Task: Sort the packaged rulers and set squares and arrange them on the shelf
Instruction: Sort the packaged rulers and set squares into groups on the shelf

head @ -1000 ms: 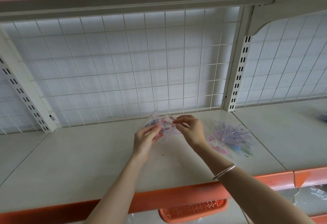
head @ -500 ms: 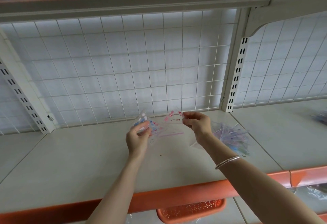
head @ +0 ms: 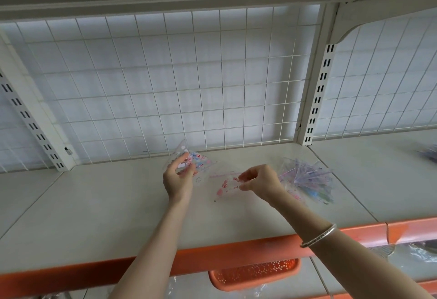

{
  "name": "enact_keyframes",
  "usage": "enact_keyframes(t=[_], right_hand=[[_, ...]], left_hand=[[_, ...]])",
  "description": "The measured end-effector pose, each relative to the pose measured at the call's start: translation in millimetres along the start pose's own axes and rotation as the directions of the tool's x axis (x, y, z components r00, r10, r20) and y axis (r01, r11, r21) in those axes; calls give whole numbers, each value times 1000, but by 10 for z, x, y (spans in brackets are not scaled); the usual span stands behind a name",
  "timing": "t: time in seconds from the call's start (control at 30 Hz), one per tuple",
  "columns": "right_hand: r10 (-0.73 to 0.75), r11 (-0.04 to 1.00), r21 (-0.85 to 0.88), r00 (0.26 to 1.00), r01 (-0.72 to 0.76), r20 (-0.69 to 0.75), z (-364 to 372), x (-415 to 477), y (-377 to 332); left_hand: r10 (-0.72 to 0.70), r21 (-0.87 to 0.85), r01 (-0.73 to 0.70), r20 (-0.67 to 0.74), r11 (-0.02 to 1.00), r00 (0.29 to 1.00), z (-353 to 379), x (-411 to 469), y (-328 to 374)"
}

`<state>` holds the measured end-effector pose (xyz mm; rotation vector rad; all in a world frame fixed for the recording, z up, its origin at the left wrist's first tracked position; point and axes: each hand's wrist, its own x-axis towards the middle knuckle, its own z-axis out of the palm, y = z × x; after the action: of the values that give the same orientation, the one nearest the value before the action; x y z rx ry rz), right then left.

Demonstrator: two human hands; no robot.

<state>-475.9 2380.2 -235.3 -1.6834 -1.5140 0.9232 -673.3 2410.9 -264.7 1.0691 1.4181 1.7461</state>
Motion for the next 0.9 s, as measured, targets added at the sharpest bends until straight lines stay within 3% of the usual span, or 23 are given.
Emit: enact_keyframes(t=[0.2,0.37,0.6,0.8,0.9], right_hand=[[-178,930,-321,983,179,32,22,-95,26],[-299,808,-510,951,294,74,61,-124,72],[-400,790,-411,891,454,214,101,-198,133],[-431,795,-382,882,470,189,78,-201,203],[-481,818,-322,874,476,68,42,-186,145]], left_hand=[[1,1,-1,15,1000,1000,-5,-35,18],[4,19,-5,45,1000,999,-13,-67,26],[21,8,-22,118,1000,993,-6,-155,77],[7,-117,13,166,993,986,40,-257,193],[8,-149,21,189,989,982,25,-300,211]])
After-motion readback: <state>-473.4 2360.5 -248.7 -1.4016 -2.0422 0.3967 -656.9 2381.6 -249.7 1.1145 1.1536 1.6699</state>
